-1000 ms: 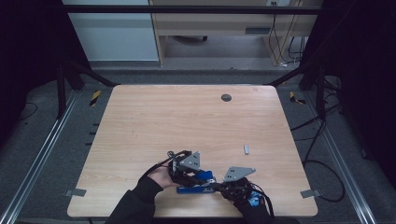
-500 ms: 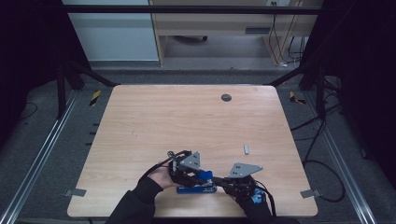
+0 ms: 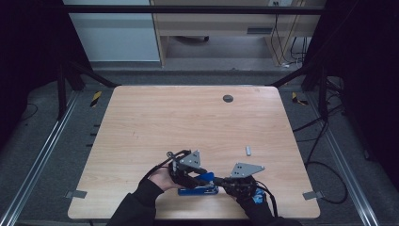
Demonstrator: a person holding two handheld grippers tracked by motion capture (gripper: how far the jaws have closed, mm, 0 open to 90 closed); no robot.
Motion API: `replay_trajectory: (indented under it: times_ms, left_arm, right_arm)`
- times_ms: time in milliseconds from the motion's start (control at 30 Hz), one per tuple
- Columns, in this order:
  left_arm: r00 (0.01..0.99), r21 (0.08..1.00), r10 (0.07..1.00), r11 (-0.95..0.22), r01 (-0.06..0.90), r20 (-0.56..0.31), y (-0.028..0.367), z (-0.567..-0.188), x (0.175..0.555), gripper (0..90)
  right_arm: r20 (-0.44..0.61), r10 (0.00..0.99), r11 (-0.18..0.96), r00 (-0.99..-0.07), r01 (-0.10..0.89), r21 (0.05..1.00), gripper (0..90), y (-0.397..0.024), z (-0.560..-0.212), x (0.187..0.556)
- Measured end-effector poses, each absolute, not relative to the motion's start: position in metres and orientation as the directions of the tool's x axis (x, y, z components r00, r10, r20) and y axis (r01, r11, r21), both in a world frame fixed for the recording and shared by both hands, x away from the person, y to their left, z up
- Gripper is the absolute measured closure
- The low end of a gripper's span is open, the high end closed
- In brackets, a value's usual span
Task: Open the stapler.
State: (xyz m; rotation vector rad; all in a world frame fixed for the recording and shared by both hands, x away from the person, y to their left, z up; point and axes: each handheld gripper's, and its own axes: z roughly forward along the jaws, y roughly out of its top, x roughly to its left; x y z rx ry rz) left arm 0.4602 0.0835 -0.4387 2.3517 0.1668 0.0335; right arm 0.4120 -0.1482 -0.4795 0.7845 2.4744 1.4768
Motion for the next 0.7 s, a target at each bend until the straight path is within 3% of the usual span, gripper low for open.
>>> replay_trajectory:
  times_ms: [367,633,700]
  left_arm:
    - [0.976,0.79,0.212,-0.59,0.168,-0.049,0.114,-0.419,0.451,48.6]
    - [0.921,0.833,0.386,-0.49,0.256,-0.056,0.14,-0.421,0.45,49.0]
    - [0.883,0.859,0.466,-0.426,0.283,-0.06,0.149,-0.424,0.449,49.0]
  right_arm:
    - [0.142,0.507,0.36,-0.85,0.359,0.861,90.0,-0.149,-0.479,0.413]
    - [0.149,0.504,0.358,-0.851,0.362,0.861,90.0,-0.149,-0.479,0.414]
    - [0.152,0.501,0.357,-0.852,0.363,0.861,90.0,-0.149,-0.479,0.414]
